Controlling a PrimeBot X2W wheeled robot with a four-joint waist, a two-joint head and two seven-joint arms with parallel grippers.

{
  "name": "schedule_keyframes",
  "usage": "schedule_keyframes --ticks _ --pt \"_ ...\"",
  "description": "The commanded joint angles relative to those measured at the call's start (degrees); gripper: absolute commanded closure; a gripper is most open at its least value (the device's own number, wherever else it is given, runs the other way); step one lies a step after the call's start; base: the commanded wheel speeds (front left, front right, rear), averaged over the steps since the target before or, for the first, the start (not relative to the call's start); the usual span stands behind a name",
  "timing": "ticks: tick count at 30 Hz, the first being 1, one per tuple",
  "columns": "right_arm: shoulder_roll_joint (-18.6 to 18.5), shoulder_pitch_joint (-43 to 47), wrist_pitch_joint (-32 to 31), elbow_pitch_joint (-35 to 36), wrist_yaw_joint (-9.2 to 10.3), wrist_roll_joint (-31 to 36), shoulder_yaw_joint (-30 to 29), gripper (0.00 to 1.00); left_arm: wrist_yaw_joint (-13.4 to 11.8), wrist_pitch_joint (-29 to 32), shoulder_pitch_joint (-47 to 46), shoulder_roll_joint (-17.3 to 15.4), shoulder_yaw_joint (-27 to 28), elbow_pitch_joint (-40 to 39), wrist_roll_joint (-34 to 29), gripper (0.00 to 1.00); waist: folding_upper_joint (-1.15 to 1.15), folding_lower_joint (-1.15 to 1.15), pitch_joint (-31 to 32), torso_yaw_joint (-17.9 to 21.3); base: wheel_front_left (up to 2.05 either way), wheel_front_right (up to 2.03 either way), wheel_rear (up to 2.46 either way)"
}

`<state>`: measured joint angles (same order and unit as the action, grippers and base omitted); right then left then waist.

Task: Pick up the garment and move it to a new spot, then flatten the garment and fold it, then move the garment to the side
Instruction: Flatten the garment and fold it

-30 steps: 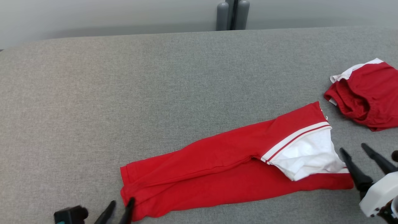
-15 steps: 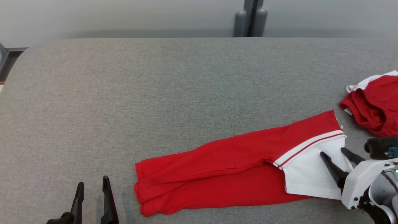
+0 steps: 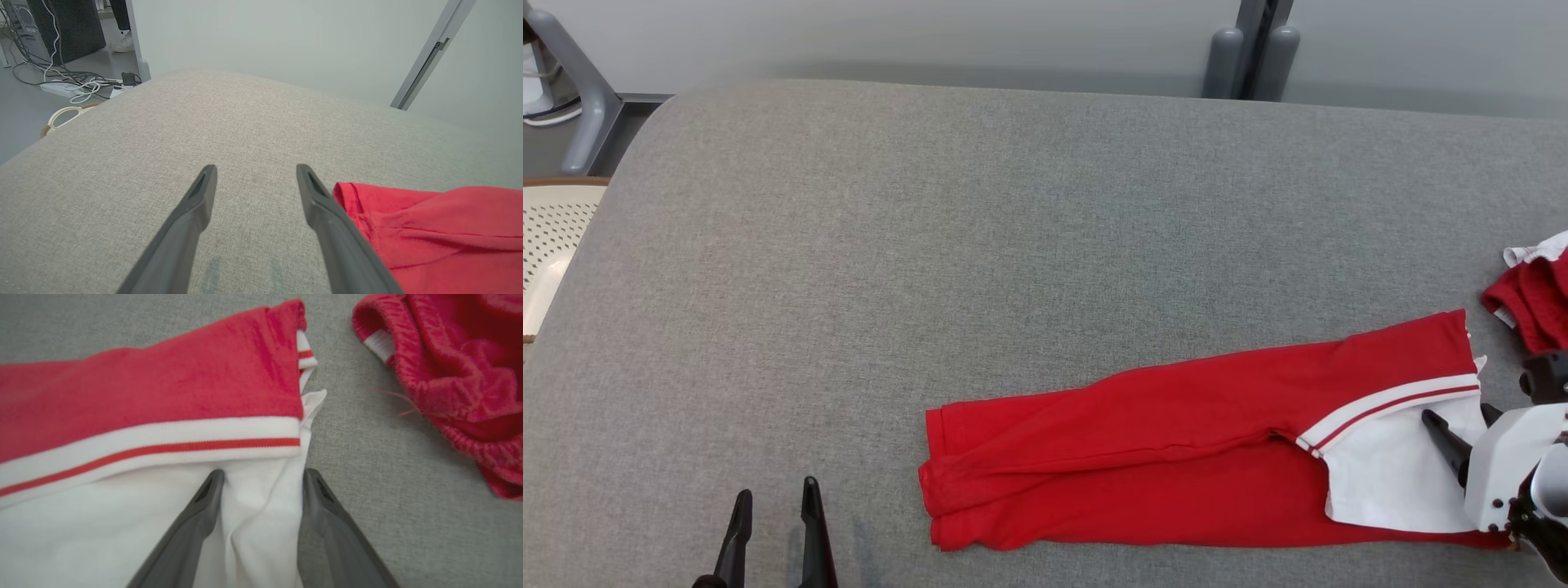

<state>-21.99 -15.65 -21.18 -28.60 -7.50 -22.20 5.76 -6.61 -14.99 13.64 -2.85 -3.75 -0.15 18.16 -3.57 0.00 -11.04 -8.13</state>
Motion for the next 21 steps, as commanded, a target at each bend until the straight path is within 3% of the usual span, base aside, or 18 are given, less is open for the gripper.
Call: schedule_keyframes --ticks 1,8,9,10,16,21 --pt "0.8 0.1 -1.3 -1.9 0.01 -1.2 -0.2 0.0 -0.2 -0.2 0.0 -0.1 -0.2 -0.1 0.5 0.0 0.0 0.0 -0.2 -0.4 0.0 0.0 0.0" --pt "4.2 0.5 -6.2 -4.9 -0.01 -11.0 0.3 0.0 0.1 -0.2 0.1 -0.2 -0.9 -0.3 0.2 0.0 0.0 0.0 -0.1 -1.1 0.0 0.0 0.0" --pt "4.5 0.5 -6.6 -5.0 -0.07 -12.8 0.6 0.55 0.1 -0.2 0.1 -0.1 -1.0 -0.3 0.2 0.0 0.0 0.0 -0.1 -1.1 0.0 0.0 0.0" --pt "4.5 0.4 -6.9 -4.6 -0.08 -14.5 1.3 1.0 0.1 -0.2 0.1 -0.1 -1.1 -0.3 0.2 0.0 0.0 0.0 0.0 -1.1 0.0 0.0 0.0" --pt "0.7 -1.6 -3.0 -1.0 -0.12 -21.7 2.5 1.0 0.3 -0.2 0.9 -0.2 -1.6 0.2 -0.2 0.0 0.0 0.0 1.8 -0.4 0.0 0.0 0.0" --pt "-6.2 -1.9 -3.4 3.0 -0.03 -27.1 0.9 1.0 0.3 -0.2 1.9 -0.1 -1.6 0.6 0.3 0.0 0.0 0.0 4.4 0.6 0.0 0.0 0.0"
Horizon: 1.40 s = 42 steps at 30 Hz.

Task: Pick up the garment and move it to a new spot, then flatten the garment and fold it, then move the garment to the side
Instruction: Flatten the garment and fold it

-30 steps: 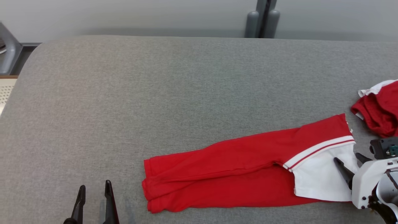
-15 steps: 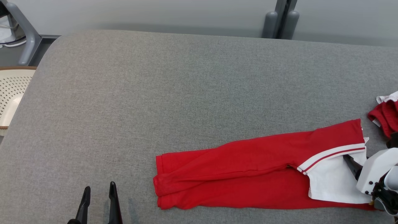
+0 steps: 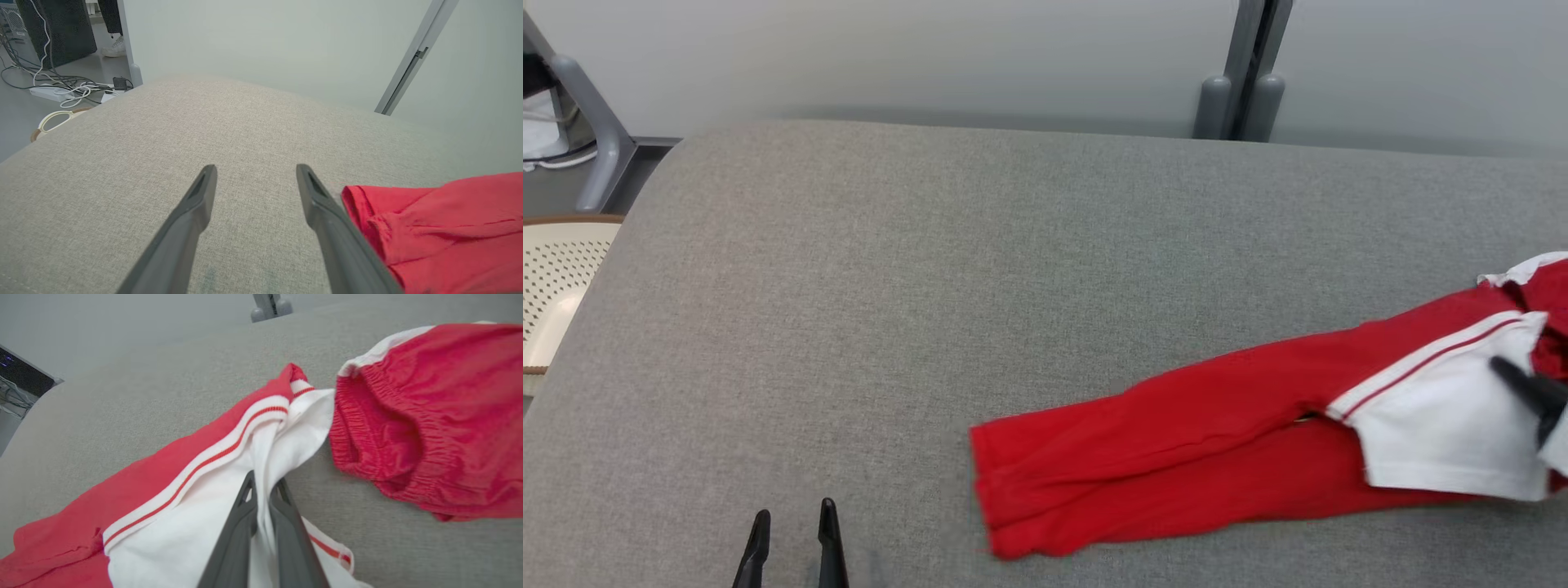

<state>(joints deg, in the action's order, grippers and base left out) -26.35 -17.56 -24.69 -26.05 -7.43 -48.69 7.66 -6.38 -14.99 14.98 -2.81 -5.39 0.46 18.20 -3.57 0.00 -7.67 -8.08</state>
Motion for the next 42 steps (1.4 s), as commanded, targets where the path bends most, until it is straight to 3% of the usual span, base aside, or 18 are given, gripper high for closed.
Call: schedule_keyframes --ticks 1,7,12,16,19,23,28,34,42 --pt "-3.6 0.5 -0.1 0.7 -0.05 -1.2 -1.9 1.0 0.2 -0.2 0.7 -0.2 -0.1 0.0 0.3 0.0 0.0 0.0 1.5 0.6 0.0 0.0 0.0" --pt "-12.4 4.3 -2.0 5.6 -0.12 -4.9 -8.8 1.0 0.2 -0.2 2.0 -0.2 -0.9 -0.3 0.6 0.0 0.0 0.0 3.7 0.0 0.0 0.0 0.0" --pt "-12.4 6.8 -6.1 17.5 -0.12 -5.8 -5.4 1.0 0.0 -0.2 2.4 -0.2 -0.9 -1.0 0.8 0.0 0.0 0.0 3.1 0.7 0.0 0.0 0.0" --pt "-7.5 7.5 -8.6 26.3 -0.11 -4.1 1.5 1.0 0.2 -0.2 1.9 -0.2 -0.9 -1.1 0.8 0.0 0.0 0.0 2.2 1.7 0.0 0.0 0.0" --pt "-0.6 7.4 -8.4 28.0 -0.12 -1.2 6.8 1.0 0.3 -0.2 1.3 -0.2 -1.0 -1.2 0.7 0.0 0.0 0.0 1.6 2.5 0.0 0.0 0.0" --pt "9.6 5.9 -5.8 24.0 -0.12 2.9 11.8 1.0 0.3 -0.2 0.6 -0.2 -1.5 -1.1 0.0 0.0 0.0 0.0 1.2 3.1 0.0 0.0 0.0" --pt "19.2 4.3 -1.4 16.7 -0.12 6.4 13.9 1.0 0.5 -0.2 0.1 -0.2 -1.9 -0.8 -0.4 0.0 0.0 0.0 1.0 3.2 0.0 0.0 0.0" --pt "22.7 2.5 1.9 11.1 -0.12 7.6 15.0 1.0 0.7 -0.2 0.6 -0.2 -2.2 -0.5 -0.7 0.0 0.0 0.0 1.1 3.0 0.0 0.0 0.0" --pt "23.5 0.0 5.4 5.3 -0.12 6.4 18.4 1.0 0.8 -0.2 0.6 -0.2 -2.6 -0.1 -0.6 0.0 0.0 0.0 1.0 2.6 0.0 0.0 0.0"
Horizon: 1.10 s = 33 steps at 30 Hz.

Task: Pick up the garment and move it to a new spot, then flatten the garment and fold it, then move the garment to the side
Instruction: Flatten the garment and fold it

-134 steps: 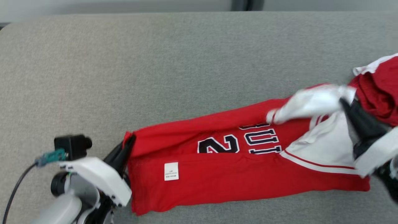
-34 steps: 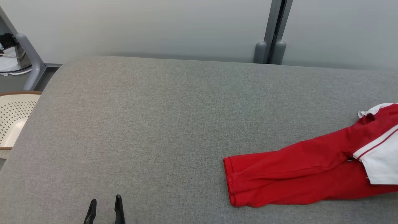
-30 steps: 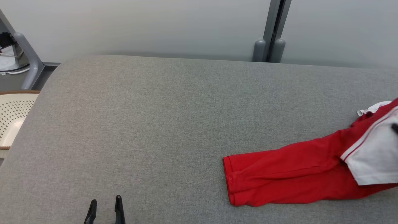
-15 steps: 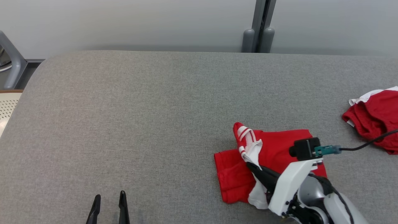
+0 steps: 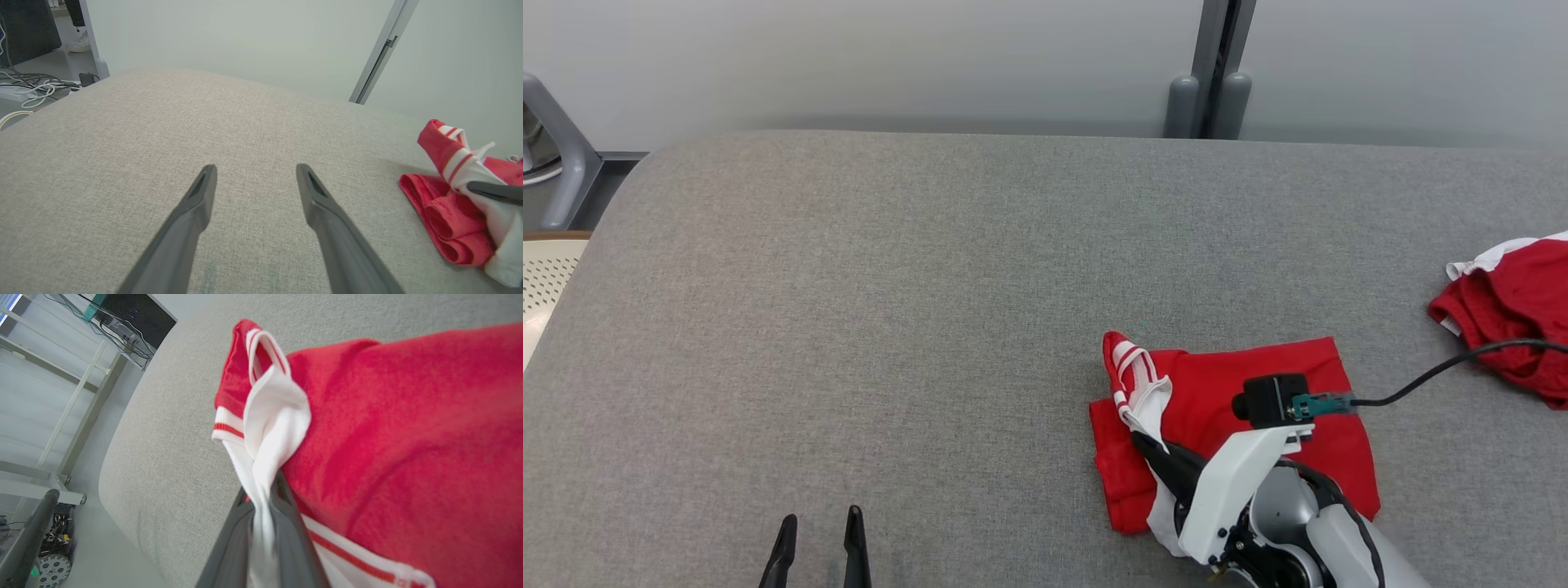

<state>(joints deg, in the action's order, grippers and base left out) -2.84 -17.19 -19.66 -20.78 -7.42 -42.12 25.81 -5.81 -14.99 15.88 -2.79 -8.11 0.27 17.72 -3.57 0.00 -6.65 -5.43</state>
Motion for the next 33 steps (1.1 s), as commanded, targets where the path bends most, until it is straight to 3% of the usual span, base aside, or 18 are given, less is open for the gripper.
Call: schedule_keyframes --ticks 1,2,3,7,12,20,26,31,33 --pt "0.0 -0.7 1.2 -0.5 -0.13 -0.8 0.7 0.84 0.3 -0.2 -0.2 -0.2 0.1 0.1 -0.2 0.0 0.0 0.0 0.0 0.0 0.0 0.0 0.0" --pt "-0.1 -1.0 1.9 -0.8 -0.13 -1.3 1.5 0.57 0.3 -0.2 -0.1 -0.2 0.1 0.2 -0.3 0.0 0.0 0.0 0.1 0.0 0.0 0.0 0.0" --pt "0.0 -1.2 2.6 -1.1 -0.13 -1.8 2.2 0.0 0.3 -0.2 0.0 -0.2 0.2 0.3 -0.3 0.0 0.0 0.0 0.1 0.0 0.0 0.0 0.0" --pt "-0.2 -1.7 7.1 -1.1 -0.13 -2.5 3.1 0.0 0.1 -0.2 0.3 -0.2 1.1 0.2 -0.6 0.0 0.0 0.0 0.4 0.4 0.0 0.0 0.0" --pt "-0.4 1.0 17.5 2.8 -0.13 -0.2 -1.1 0.0 -0.1 -0.2 1.1 -0.2 2.8 -0.3 -0.7 0.0 0.0 0.0 1.7 0.9 0.0 0.0 0.0" --pt "-10.2 10.6 31.5 7.5 -0.12 15.2 -12.3 0.0 0.0 -0.2 2.6 -0.2 2.8 -1.1 0.1 0.0 0.0 0.0 3.7 3.5 0.0 0.0 0.0" --pt "-12.7 18.5 34.7 6.0 -0.12 27.3 -22.1 0.0 0.3 -0.2 1.4 -0.2 2.2 -0.9 0.4 0.0 0.0 0.0 5.0 4.1 0.0 0.0 0.0" --pt "-10.5 25.1 34.8 10.4 -0.12 33.6 -30.1 0.0 1.2 -0.2 0.6 -0.2 2.4 0.3 -0.8 0.0 0.0 0.0 6.3 3.9 0.0 0.0 0.0" --pt "-10.7 26.2 34.8 11.2 -0.12 35.4 -30.6 0.0 1.4 -0.2 0.4 -0.2 2.4 0.7 -1.2 0.0 0.0 0.0 6.6 3.9 0.0 0.0 0.0"
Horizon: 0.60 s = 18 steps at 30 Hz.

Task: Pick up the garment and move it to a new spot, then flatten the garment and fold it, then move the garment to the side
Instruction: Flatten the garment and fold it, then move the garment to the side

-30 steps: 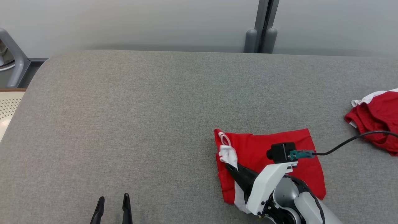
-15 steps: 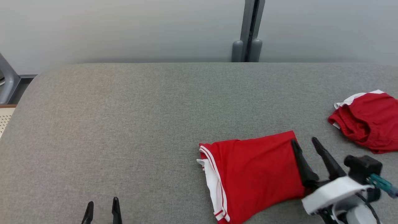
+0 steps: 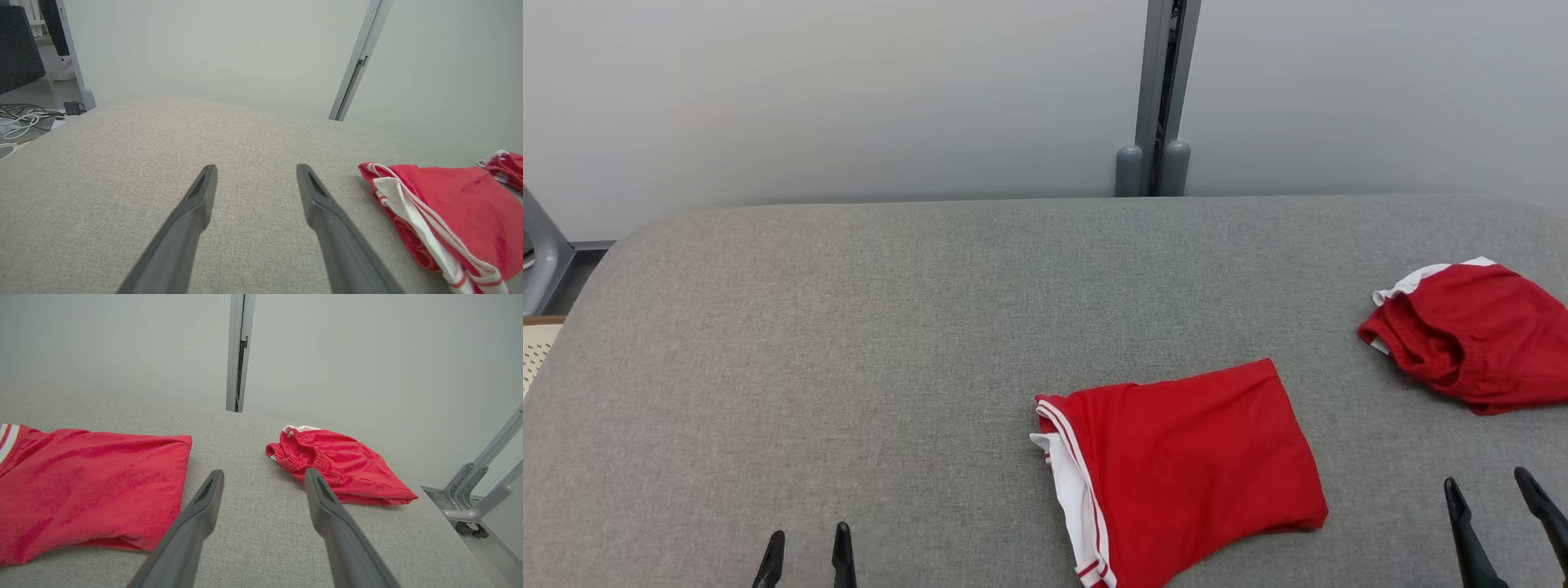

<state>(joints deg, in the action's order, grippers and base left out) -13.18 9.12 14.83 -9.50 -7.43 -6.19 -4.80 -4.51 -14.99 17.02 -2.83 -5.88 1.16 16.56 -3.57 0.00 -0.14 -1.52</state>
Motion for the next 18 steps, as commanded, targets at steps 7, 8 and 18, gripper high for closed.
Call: schedule_keyframes --ticks 7,8,18 --pt "2.3 4.1 0.3 2.7 -0.1 2.5 -0.4 0.0 2.4 -0.2 -0.4 -0.2 0.5 3.2 -2.1 0.0 0.0 0.0 2.2 0.4 0.0 0.0 0.0" --pt "2.8 4.3 0.4 3.0 -0.1 2.3 -0.1 0.0 2.4 -0.2 -0.3 -0.2 0.8 3.3 -2.1 0.0 0.0 0.0 2.4 0.5 0.0 0.0 0.0" --pt "3.5 4.4 0.4 4.3 -0.1 1.9 0.7 0.0 2.6 -0.2 0.0 -0.2 1.2 3.9 -2.1 0.0 0.0 0.0 3.6 -0.6 0.0 0.0 0.0"
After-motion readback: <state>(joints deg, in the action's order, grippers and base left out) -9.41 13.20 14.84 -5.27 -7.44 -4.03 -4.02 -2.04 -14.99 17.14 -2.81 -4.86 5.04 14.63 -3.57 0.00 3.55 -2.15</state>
